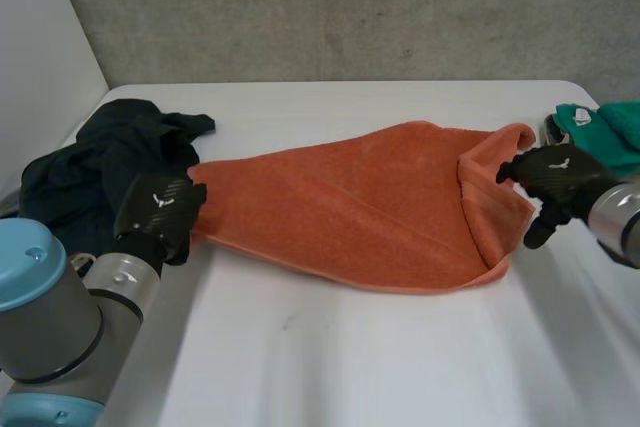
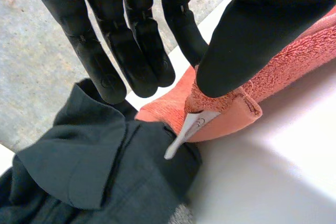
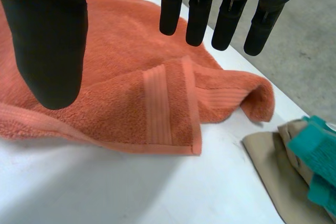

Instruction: Fold the laundry.

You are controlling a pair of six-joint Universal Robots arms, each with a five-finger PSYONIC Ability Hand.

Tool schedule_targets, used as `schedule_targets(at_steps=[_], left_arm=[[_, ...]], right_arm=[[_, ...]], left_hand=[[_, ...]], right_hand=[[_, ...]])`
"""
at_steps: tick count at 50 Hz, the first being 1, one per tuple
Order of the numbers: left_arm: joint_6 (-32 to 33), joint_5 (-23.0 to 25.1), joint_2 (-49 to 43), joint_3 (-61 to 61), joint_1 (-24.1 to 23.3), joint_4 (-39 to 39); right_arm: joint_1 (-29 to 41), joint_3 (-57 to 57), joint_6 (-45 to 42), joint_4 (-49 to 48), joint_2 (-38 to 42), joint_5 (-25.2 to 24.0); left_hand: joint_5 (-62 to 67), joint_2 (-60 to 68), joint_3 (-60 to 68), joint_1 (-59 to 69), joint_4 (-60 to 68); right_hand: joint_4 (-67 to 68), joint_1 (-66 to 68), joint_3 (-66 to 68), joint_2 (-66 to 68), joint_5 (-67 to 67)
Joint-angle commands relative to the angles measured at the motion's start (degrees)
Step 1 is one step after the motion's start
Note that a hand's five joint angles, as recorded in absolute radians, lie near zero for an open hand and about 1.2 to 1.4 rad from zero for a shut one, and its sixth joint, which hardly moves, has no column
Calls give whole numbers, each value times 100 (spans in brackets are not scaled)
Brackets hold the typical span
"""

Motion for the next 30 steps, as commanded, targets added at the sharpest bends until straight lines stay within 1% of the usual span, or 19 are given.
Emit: schedule_targets(at_steps=[1, 3, 7, 8, 12, 14, 18, 20, 23, 30], left_arm=[[-16, -1, 85, 216, -18, -75], [-16, 16, 76, 278, -9, -102], [-16, 25, 58, 392, 9, -225], [-25, 25, 41, 427, 17, -277], [-43, 34, 41, 437, 0, -357], [-52, 25, 41, 428, -9, -366], [-60, -1, 41, 428, 0, -366], [-60, -1, 58, 445, 35, -357], [-60, 16, 58, 489, 140, -357], [-60, 25, 23, 630, 220, -383]], right_arm=[[-431, -461, -125, 929, 15, -346], [-519, -523, -345, 1026, 51, -399], [-651, -594, -1267, 974, 182, -583], [-686, -611, -1660, 887, 226, -731], [-634, -804, -2409, 685, 454, -1118], [-581, -936, -2578, 675, 595, -1181], [-520, -1261, -2807, 798, 1008, -1137], [-537, -1349, -2894, 886, 1210, -1172], [-546, -1402, -3000, 895, 1438, -1268], [-511, -1490, -3132, 860, 1843, -1445]], left_hand=[[1368, 1131, 1157, 1433, 1109], [1368, 1131, 1157, 1433, 1109], [1368, 1131, 1157, 1433, 1109], [1368, 1131, 1157, 1433, 1109], [1368, 1131, 1157, 1433, 1109], [1368, 1131, 1157, 1433, 1109], [1368, 1131, 1157, 1433, 1109], [1368, 1131, 1157, 1433, 1109], [1368, 1131, 1157, 1433, 1109], [1368, 1131, 1157, 1433, 1109]], right_hand=[[63, -43, -22, -20, 167], [63, -43, -22, -19, 167], [147, 41, 62, 65, 251], [164, 58, 79, 81, 268], [215, 108, 129, 132, 318], [215, 109, 130, 132, 319], [265, 159, 180, 182, 369], [633, 527, 548, 550, 737], [719, 613, 634, 636, 823], [787, 680, 701, 704, 890]])
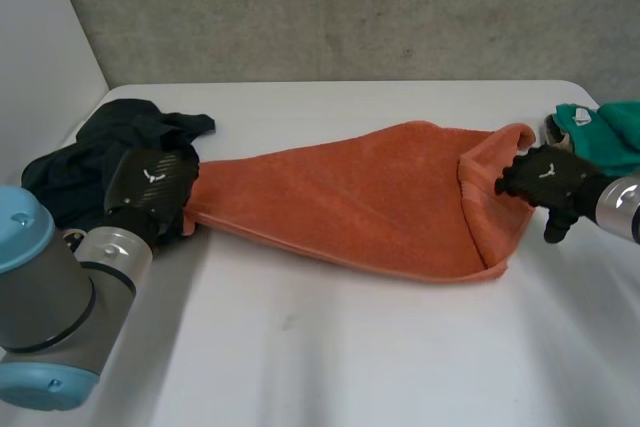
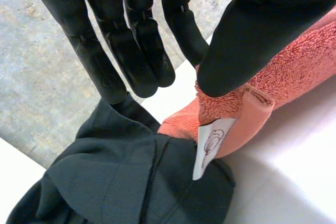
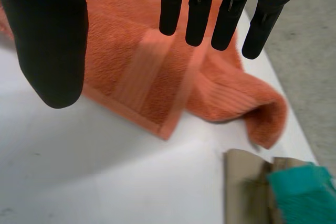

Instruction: Fold the laundry.

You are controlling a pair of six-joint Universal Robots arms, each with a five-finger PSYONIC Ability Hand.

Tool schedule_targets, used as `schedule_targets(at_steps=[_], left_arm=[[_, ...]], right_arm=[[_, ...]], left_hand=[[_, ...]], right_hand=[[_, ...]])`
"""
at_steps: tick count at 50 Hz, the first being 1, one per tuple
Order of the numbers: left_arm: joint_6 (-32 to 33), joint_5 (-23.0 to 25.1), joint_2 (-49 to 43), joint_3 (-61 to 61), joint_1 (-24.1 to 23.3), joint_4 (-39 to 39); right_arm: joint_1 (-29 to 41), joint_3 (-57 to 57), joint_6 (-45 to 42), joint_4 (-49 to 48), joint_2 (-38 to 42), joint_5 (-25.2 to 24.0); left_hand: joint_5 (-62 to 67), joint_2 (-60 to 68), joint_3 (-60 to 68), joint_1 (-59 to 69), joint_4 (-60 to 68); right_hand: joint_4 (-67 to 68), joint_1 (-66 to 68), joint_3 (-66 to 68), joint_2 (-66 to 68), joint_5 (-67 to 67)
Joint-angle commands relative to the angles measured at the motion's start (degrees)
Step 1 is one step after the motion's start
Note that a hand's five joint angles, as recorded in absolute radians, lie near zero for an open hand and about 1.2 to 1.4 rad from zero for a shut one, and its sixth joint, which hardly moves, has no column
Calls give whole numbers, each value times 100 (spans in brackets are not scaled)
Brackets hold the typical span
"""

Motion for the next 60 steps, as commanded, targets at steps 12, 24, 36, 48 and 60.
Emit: schedule_targets(at_steps=[12, 24, 36, 48, 60], left_arm=[[0, -1, -108, 145, 145, -22], [0, 16, -116, 163, 224, -22], [-26, 25, -108, 163, 259, -250], [-26, 683, 1226, -250, 434, -2138], [976, 1115, 1993, -242, 655, -3722]], right_arm=[[306, -556, 228, -546, 918, -120], [473, -934, 202, -748, 1340, 82], [482, -1145, 412, -722, 1385, 249], [-317, 250, -173, 1375, -503, 740], [-423, 991, -775, 2425, -1358, 1656]], left_hand=[[1368, 1131, 1157, 1433, 1108], [1368, 1131, 1157, 1433, 1108], [1368, 1131, 1157, 1433, 1108], [1368, 1131, 1157, 1433, 1108], [1368, 1131, 1157, 1433, 1108]], right_hand=[[1498, 1613, 1641, 1641, 1438], [1716, 1832, 1860, 1860, 1657], [5420, 5535, 5563, 5563, 5360], [5420, 5535, 5563, 5563, 5360], [5420, 5535, 5563, 5563, 5360]])
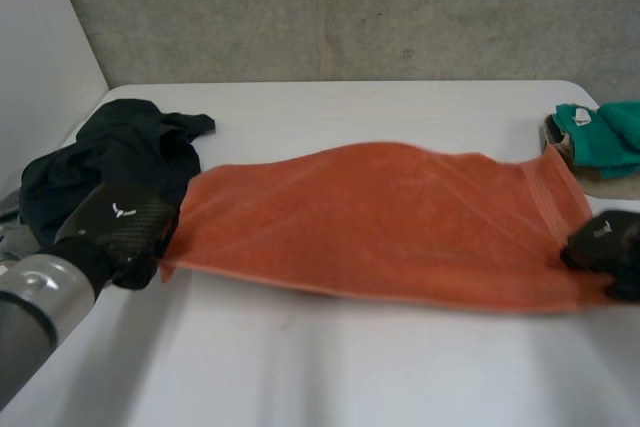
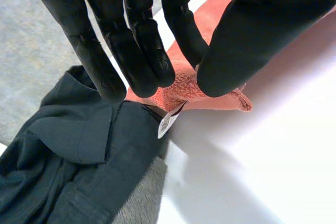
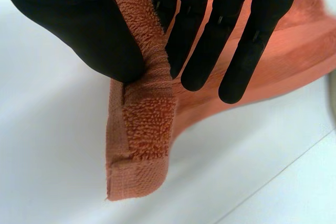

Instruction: Fold the laundry.

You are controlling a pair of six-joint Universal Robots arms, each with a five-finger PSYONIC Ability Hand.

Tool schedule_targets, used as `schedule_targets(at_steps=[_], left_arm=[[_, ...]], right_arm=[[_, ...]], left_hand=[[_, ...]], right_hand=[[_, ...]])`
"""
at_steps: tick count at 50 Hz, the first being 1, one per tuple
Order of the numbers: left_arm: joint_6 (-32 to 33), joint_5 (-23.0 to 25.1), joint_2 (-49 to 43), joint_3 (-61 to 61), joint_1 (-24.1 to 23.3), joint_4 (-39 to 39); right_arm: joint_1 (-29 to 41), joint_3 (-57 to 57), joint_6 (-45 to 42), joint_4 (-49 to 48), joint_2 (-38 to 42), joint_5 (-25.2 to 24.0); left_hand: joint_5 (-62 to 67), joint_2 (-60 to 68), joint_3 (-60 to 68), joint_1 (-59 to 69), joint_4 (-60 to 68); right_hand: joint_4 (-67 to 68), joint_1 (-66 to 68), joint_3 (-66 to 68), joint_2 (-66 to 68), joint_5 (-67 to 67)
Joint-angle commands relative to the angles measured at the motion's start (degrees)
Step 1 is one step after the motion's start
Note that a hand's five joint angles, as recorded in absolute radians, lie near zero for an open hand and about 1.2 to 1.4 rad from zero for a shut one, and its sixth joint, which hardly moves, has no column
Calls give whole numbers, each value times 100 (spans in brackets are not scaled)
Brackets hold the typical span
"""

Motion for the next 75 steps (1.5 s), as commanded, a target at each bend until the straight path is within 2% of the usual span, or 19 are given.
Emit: schedule_targets(at_steps=[1, 6, 10, 13, 17, 18, 21, 22, 25, 27, 33, 35, 43, 53, 62, 64, 67, 70, 75], left_arm=[[606, 149, 101, 154, 34, -632], [712, 35, -856, 663, -45, -88], [747, -263, -1997, 1811, -132, 824], [703, -343, -2421, 2569, -142, 1335], [563, -352, -2765, 3949, -159, 2389], [441, -396, -2835, 4439, -159, 2792], [185, -589, -2914, 5074, -150, 3454], [11, -798, -2967, 5468, -142, 3830], [-114, -1151, -3116, 5936, -142, 4062], [-132, -1345, -3266, 6315, -124, 3791], [-289, -1267, -3477, 6378, -106, 2517], [-342, -1223, -3468, 6150, -115, 2419], [-360, -853, -3556, 4718, -238, 2638], [-202, -800, -3644, 2731, -396, 2664], [-17, -581, -3214, 1737, -370, 2673], [-17, -563, -3126, 1658, -353, 2682], [-52, -581, -3064, 1623, -326, 2691], [-149, -625, -2976, 1622, -274, 2691], [-290, -634, -2923, 1622, -212, 2673]], right_arm=[[153, 42, 105, -104, -243, 53], [434, -546, 623, -614, 205, 149], [785, -1390, 1107, -1018, 732, 430], [1058, -2312, 1528, -1413, 1084, 668], [1339, -3508, 2371, -2432, 1216, 861], [1400, -3797, 2826, -3052, 1155, 914], [1419, -3879, 3575, -4118, 918, 932], [1427, -3757, 4038, -4914, 752, 923], [1419, -3432, 4482, -6034, 523, 906], [1427, -3185, 4474, -6512, 434, 862], [1524, -3158, 4201, -5740, 601, 642], [1559, -3149, 4140, -5336, 724, 589], [1682, -2930, 3894, -4421, 1260, 484], [1621, -2447, 3166, -3289, 2042, 624], [1217, -2095, 3322, -2250, 1841, 510], [1059, -2025, 3602, -2319, 1779, 353], [927, -1981, 3858, -2408, 1735, 177], [707, -1841, 4174, -2417, 1604, -69], [408, -1541, 4386, -2452, 1349, -421]], left_hand=[[1368, 1131, 1157, 1433, 1107], [1368, 1131, 1157, 1433, 1107], [1368, 1131, 1157, 1433, 1107], [1368, 1131, 1157, 1433, 1107], [1368, 1131, 1157, 1433, 1107], [1368, 1131, 1157, 1433, 1107], [1368, 1131, 1157, 1433, 1107], [1368, 1131, 1157, 1433, 1107], [1368, 1131, 1157, 1433, 1107], [1368, 1131, 1157, 1433, 1107], [1368, 1131, 1157, 1433, 1107], [1368, 1131, 1157, 1433, 1107], [1368, 1131, 1157, 1433, 1107], [1368, 1131, 1157, 1433, 1107], [1368, 1131, 1157, 1433, 1107], [1368, 1131, 1157, 1433, 1107], [1368, 1131, 1157, 1433, 1107], [1368, 1131, 1157, 1433, 1107], [1368, 1131, 1157, 1433, 1107]], right_hand=[[1157, 1728, 1217, 1271, 1172], [1157, 1728, 1217, 1271, 1172], [1157, 1728, 1217, 1271, 1172], [1157, 1728, 1217, 1271, 1172], [1157, 1728, 1217, 1271, 1172], [1157, 1728, 1217, 1271, 1172], [1157, 1728, 1217, 1271, 1172], [1157, 1728, 1217, 1271, 1172], [1157, 1728, 1217, 1271, 1172], [1157, 1728, 1217, 1271, 1172], [1157, 1728, 1217, 1271, 1172], [1157, 1728, 1217, 1271, 1172], [1157, 1728, 1217, 1271, 1172], [1157, 1728, 1217, 1271, 1172], [1157, 1728, 1217, 1271, 1172], [-519, 53, -459, -405, -504], [-728, -156, -668, -613, -713], [-2709, -2137, -2649, -2594, -2694], [-3690, -3118, -3630, -3575, -3675]])
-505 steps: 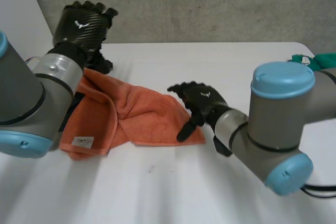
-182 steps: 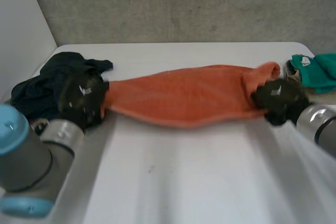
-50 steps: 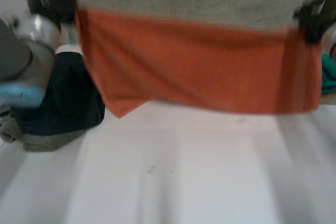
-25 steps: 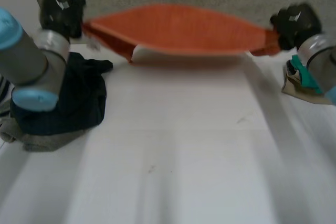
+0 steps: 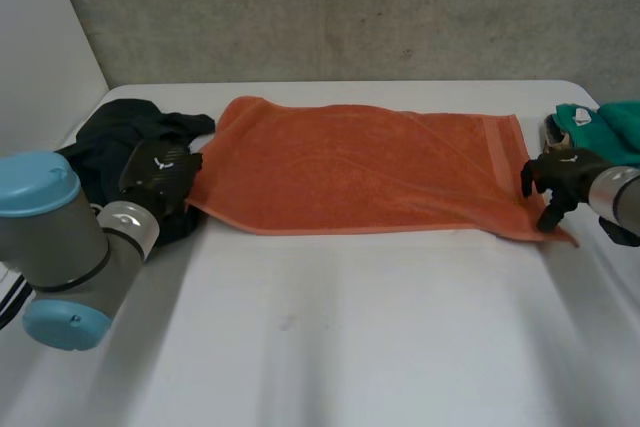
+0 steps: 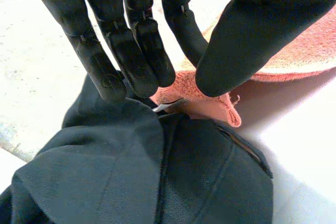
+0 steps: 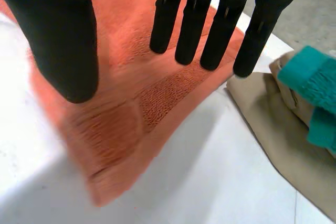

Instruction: Fold the laundry.

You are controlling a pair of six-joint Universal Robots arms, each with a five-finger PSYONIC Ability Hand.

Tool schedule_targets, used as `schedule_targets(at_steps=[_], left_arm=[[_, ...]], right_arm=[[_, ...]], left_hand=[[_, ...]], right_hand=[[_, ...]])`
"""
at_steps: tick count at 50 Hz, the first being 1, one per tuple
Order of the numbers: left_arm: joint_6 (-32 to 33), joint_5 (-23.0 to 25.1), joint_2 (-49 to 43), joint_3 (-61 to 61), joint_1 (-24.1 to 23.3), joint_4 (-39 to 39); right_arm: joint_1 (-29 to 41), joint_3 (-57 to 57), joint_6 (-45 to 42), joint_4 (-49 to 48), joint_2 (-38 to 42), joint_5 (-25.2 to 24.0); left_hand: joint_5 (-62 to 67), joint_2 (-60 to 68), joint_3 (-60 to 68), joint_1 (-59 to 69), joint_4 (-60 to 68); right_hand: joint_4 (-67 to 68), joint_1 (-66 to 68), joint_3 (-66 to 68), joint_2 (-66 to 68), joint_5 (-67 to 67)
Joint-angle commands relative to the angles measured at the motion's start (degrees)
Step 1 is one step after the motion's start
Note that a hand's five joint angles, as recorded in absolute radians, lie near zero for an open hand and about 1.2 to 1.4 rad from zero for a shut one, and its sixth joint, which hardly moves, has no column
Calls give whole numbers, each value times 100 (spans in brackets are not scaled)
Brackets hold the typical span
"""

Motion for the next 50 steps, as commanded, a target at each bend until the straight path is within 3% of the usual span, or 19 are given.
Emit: schedule_targets(at_steps=[1, 15, 29, 33, 36, 37, 46, 50], left_arm=[[-198, -37, 76, 33, 91, -16], [-295, -10, 111, 94, 197, -77], [-295, 7, 120, 217, 196, -103], [-330, -10, 128, 235, 197, -130], [-365, -19, 155, 217, 196, -182], [-383, -19, 181, 191, 188, -235], [-366, 60, 760, -177, 354, -1157], [-59, 437, 1314, -555, 627, -1868]], right_arm=[[-408, 376, 343, -87, -324, -500], [-804, 1325, -78, -131, -667, -1019], [-400, 1677, -202, -1291, -369, -774], [-286, 1555, -237, -1449, -158, -642], [-233, 1440, -272, -1520, -17, -554], [-224, 1405, -290, -1555, 0, -519], [-417, 1747, -465, -1397, -693, -492], [-645, 1985, -1114, -871, -1255, -405]], left_hand=[[1335, 1124, 1153, 1433, 1104], [1335, 1124, 1153, 1433, 1104], [1335, 1124, 1153, 1433, 1104], [1335, 1124, 1153, 1433, 1104], [1335, 1124, 1153, 1433, 1104], [1335, 1124, 1153, 1433, 1104], [1335, 1124, 1153, 1433, 1104], [1335, 1124, 1153, 1433, 1104]], right_hand=[[-416, -415, -436, -415, -332], [-551, -549, -571, -550, -467], [-30, -29, -50, -29, 54], [759, 761, 739, 760, 843], [2169, 2171, 2149, 2170, 2253], [4256, 4257, 4236, 4257, 4340], [4430, 4432, 4411, 4432, 4514], [4430, 4432, 4411, 4432, 4514]])
